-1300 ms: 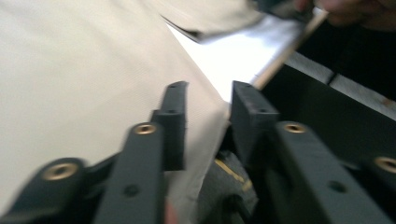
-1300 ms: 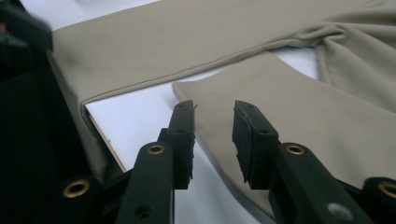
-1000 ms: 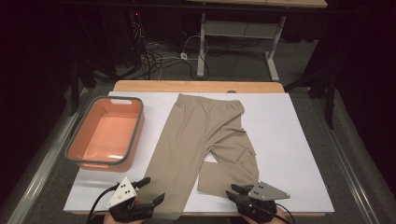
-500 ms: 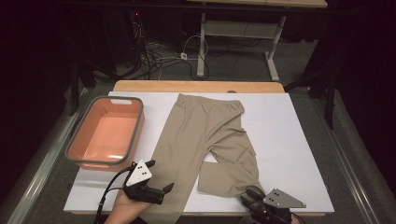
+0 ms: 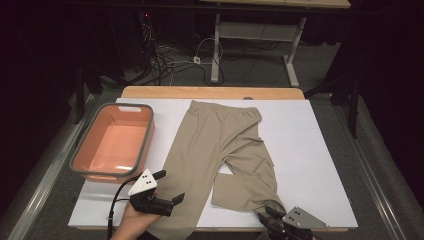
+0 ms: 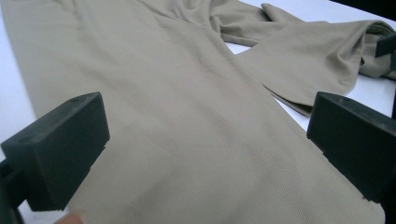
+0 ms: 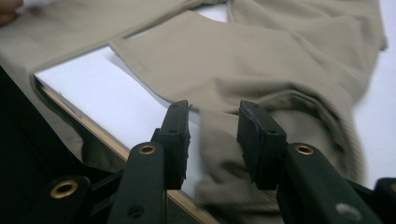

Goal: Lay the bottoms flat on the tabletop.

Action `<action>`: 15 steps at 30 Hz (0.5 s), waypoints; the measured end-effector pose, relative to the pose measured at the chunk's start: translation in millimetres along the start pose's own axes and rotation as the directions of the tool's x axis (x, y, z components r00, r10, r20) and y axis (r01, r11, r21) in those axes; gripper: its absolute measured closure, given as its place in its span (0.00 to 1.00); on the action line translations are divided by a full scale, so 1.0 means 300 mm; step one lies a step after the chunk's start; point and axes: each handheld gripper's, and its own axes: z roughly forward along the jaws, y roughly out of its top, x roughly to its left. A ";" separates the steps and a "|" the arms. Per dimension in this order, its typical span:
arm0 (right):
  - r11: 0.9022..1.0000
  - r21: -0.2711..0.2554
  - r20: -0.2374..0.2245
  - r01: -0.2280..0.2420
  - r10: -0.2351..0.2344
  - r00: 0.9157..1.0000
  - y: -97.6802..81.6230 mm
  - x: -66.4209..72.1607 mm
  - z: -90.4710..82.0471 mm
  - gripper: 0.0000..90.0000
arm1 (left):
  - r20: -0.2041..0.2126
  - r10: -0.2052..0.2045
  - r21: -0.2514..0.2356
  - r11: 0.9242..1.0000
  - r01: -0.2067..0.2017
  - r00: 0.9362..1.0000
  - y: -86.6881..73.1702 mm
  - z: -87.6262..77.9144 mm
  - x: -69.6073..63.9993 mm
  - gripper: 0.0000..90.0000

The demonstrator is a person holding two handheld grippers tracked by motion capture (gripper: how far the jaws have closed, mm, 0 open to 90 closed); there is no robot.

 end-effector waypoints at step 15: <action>0.997 -0.028 -0.054 0.067 -0.068 0.996 0.076 0.056 0.058 0.70 | 0.000 -0.006 -0.024 1.000 0.006 1.000 -0.005 -0.005 -0.001 0.00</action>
